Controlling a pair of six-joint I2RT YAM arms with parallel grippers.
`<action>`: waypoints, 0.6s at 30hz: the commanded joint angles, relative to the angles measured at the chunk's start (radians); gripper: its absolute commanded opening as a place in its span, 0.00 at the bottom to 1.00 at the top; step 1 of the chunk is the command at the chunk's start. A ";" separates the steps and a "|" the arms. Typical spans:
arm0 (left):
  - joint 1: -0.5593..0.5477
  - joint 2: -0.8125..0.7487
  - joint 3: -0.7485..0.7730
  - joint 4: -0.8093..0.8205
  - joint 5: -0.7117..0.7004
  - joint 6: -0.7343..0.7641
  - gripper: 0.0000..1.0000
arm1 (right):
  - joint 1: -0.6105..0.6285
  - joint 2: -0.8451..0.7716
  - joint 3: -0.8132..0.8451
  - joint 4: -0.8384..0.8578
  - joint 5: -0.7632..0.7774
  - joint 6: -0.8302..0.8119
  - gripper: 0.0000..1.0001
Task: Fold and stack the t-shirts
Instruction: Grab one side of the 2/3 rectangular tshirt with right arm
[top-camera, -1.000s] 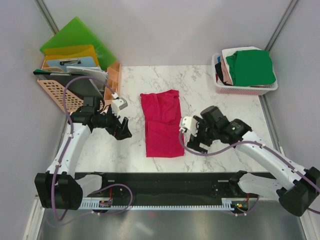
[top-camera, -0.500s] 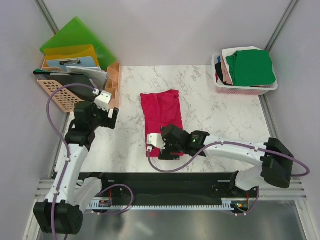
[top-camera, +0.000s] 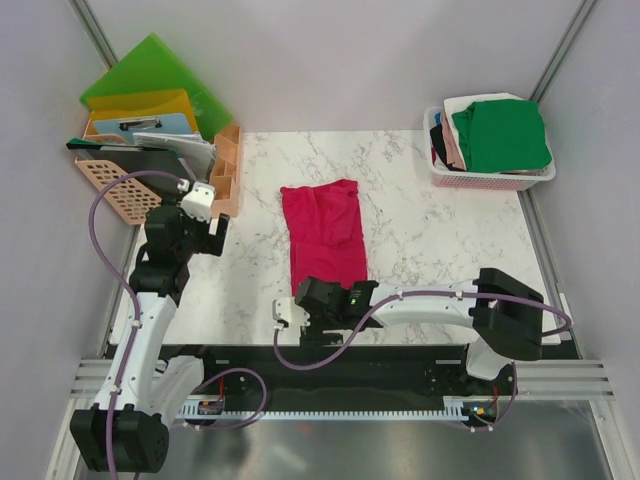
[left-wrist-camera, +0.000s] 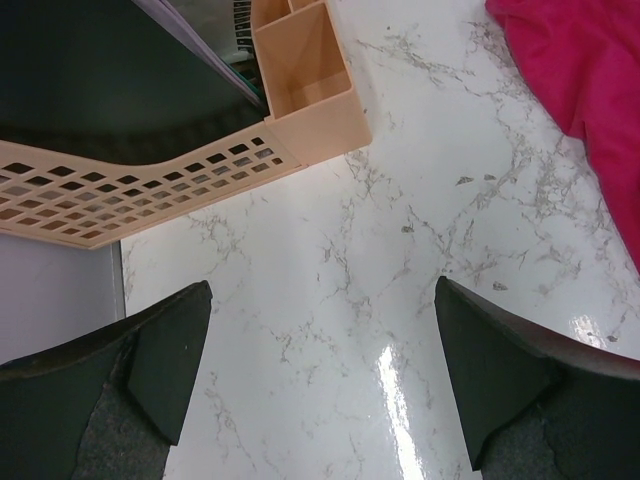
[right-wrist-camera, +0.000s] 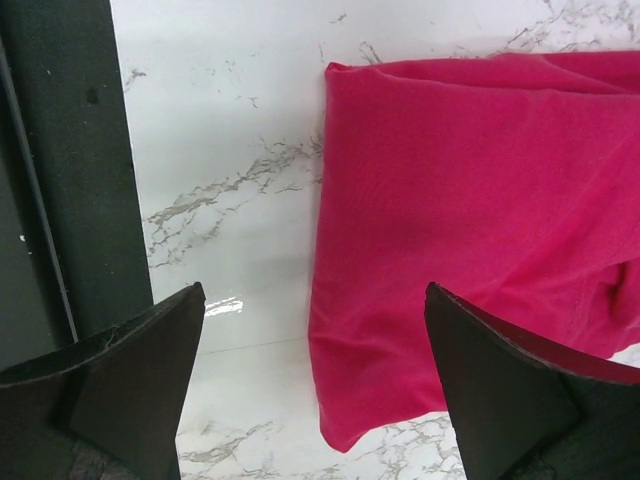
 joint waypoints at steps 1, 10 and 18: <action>0.009 -0.001 0.006 0.050 -0.011 0.027 1.00 | -0.002 0.009 -0.017 0.043 -0.021 0.025 0.98; 0.009 0.006 0.006 0.049 -0.008 0.045 1.00 | -0.028 0.057 -0.084 0.124 -0.033 0.028 0.98; 0.009 -0.003 0.003 0.044 0.003 0.051 1.00 | -0.102 0.107 -0.100 0.167 -0.044 0.004 0.98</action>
